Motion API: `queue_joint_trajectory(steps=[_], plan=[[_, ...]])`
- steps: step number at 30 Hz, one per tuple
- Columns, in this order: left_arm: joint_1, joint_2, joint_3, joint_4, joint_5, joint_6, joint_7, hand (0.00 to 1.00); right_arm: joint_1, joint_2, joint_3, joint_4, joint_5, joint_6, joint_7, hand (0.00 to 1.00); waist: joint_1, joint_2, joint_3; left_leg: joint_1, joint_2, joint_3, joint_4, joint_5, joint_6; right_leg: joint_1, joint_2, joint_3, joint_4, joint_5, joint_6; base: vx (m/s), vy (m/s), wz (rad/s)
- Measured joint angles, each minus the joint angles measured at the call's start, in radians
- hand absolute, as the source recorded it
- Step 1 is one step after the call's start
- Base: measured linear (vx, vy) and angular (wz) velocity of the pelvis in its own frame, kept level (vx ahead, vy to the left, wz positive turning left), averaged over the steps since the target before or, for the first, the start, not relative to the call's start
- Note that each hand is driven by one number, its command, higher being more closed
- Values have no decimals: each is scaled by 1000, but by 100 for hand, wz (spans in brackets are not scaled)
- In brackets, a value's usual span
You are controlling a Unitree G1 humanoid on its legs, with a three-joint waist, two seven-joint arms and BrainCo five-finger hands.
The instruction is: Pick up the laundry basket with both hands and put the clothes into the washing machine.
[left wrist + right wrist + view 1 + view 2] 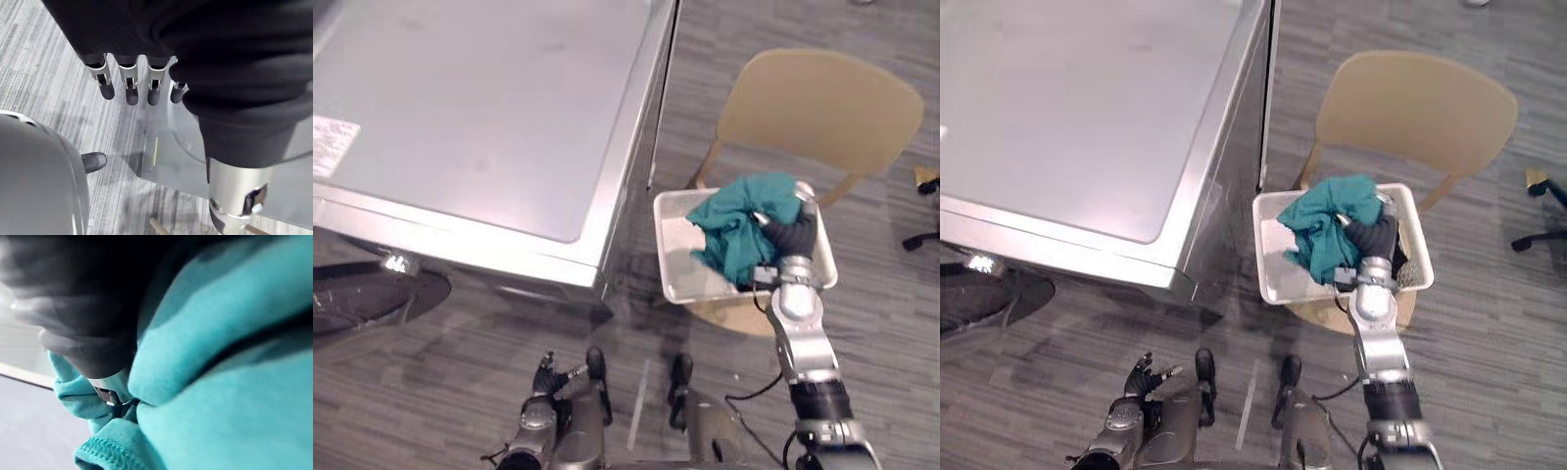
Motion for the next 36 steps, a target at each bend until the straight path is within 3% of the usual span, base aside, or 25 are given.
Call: queue_joint_trajectory(steps=[3, 5, 9, 11, 12, 14, 16, 17, 18, 20, 21, 22, 23, 24, 25, 28, 30, 32, 34, 35, 36], plan=[[49, -1, 17, 8, 8, 7, -15, 0, 84, 70, 8, -109, 124, -68, 59, 100, -12, -6, -62, 58, -8, -4, -23, 0, 0, 68, 0, -9, -39, 1, 2, 159, 23, 8], [51, -1, 20, 16, 17, 8, -15, 0, 104, 96, 36, -142, 196, -100, 84, 100, -12, -7, -68, 84, -8, 0, -24, 0, 0, 93, 0, -4, -42, 1, 2, 94, 8, -6], [53, 3, 19, 18, 17, 7, -16, 0, 110, 130, 153, -155, 253, -126, 120, 100, -12, -7, -68, 95, 2, 13, 16, -3, -2, 75, 0, 44, 25, -3, 4, 4, 0, -20], [52, 2, 19, 18, 17, 6, -16, 0, 118, 146, 172, -155, 255, -127, 131, 100, -14, -6, -67, 66, 11, -16, 70, -4, -1, 43, -3, 98, 124, -26, 24, -62, -8, 46], [49, 7, 19, 19, 17, 4, -16, 0, 123, 149, 179, -158, 274, -134, 130, 100, -20, -3, -66, 58, 13, -68, 86, -25, 17, 12, -17, 148, 340, -143, -2, -40, -18, 109], [46, 24, 21, 15, 17, 4, -15, 0, 142, 147, 180, -172, 276, -137, 130, 100, -19, -30, -81, 15, -17, -151, 126, -26, 14, 15, -38, 225, 580, -220, 34, -39, -144, 173], [48, 42, 52, 10, 15, 4, -9, 0, 129, 148, 199, -173, 276, -137, 137, 100, -8, -46, -91, -67, -39, -224, 203, -20, 5, 67, -29, 328, 689, -236, 49, -159, -306, 152], [50, 47, 55, 10, 14, 4, -3, 0, 123, 149, 203, -173, 272, -137, 142, 100, -3, -48, -93, -88, -44, -238, 219, -13, -6, 82, -25, 355, 678, -238, 50, -241, -312, 106], [53, 44, 72, 8, 13, 3, 10, 0, 107, 147, 206, -173, 272, -137, 147, 100, 19, -46, -95, -135, -48, -285, 227, 15, -45, 131, 3, 377, 580, -343, 30, -234, -256, 73], [65, 34, 94, 3, 12, -2, 12, 0, 85, 140, 209, -172, 273, -137, 144, 100, 47, -34, -103, -183, -24, -331, 188, 79, -78, 167, 28, 301, 429, -444, 10, -369, -353, 45], [72, 34, 93, -2, 11, -5, 11, 0, 76, 136, 212, -171, 273, -138, 145, 100, 46, -29, -105, -201, -11, -349, 164, 111, -85, 169, 40, 271, 387, -466, -3, -530, -449, 46], [73, 32, 87, -4, 3, -8, 11, 0, 64, 124, 213, -166, 273, -139, 146, 100, 40, -2, -97, -217, 23, -375, 90, 192, -63, 167, 89, 231, 340, -482, -34, -552, -424, 82], [74, 24, 71, -5, -6, -10, 11, 0, 81, 96, 201, -153, 274, -139, 139, 100, 33, 40, -87, -195, 70, -338, -19, 222, 57, 162, 140, 181, 335, -449, -73, -442, -298, 87], [75, 20, 59, -5, -8, -11, 11, 0, 89, 85, 194, -140, 274, -139, 132, 100, 35, 54, -82, -176, 101, -300, -65, 178, 84, 162, 160, 159, 327, -434, -93, -416, -244, 116], [65, 41, 45, -5, -8, -13, 8, 0, 100, 87, 176, -118, 274, -134, 125, 100, 38, 41, -80, -185, 113, -207, -73, 43, 107, 164, 154, 107, 293, -402, -126, -386, -205, 118], [82, 44, 13, -29, -6, -16, 11, 0, 101, 82, 142, -116, 274, -139, 128, 100, 33, 24, -81, -199, 48, -105, 124, 66, 69, 127, 95, 28, 223, -328, -159, -351, -156, 93], [117, 30, -4, -78, -4, -17, 9, 0, 103, 76, 143, -116, 274, -139, 131, 100, 29, 58, -100, -178, 48, -50, 255, 48, 67, 114, 93, -15, 151, -254, -159, -250, -44, 67], [128, 7, -30, -175, -5, -18, 12, 0, 107, 66, 149, -118, 277, -137, 140, 100, 5, 73, -105, -74, 70, 34, 327, -50, 22, 118, 89, -108, 80, -191, -168, -178, -3, 110], [125, 4, -96, -307, -5, -36, 11, 0, 110, 62, 150, -136, 285, -137, 162, 100, -21, 85, -112, 35, 91, 101, 227, -40, 6, 118, 93, -199, 46, -171, -158, -133, 21, 152], [121, -5, -145, -407, -5, -48, 10, 0, 109, 58, 149, -147, 293, -137, 174, 100, -20, 89, -115, 111, 89, 115, 80, -20, -38, 117, 100, -254, 38, -163, -146, -132, 83, 150], [117, -8, -167, -458, -4, -57, 9, 0, 106, 59, 152, -148, 294, -137, 177, 100, -13, 90, -115, 124, 87, 113, 31, -16, -44, 117, 106, -276, 37, -160, -142, -108, 97, 106]])
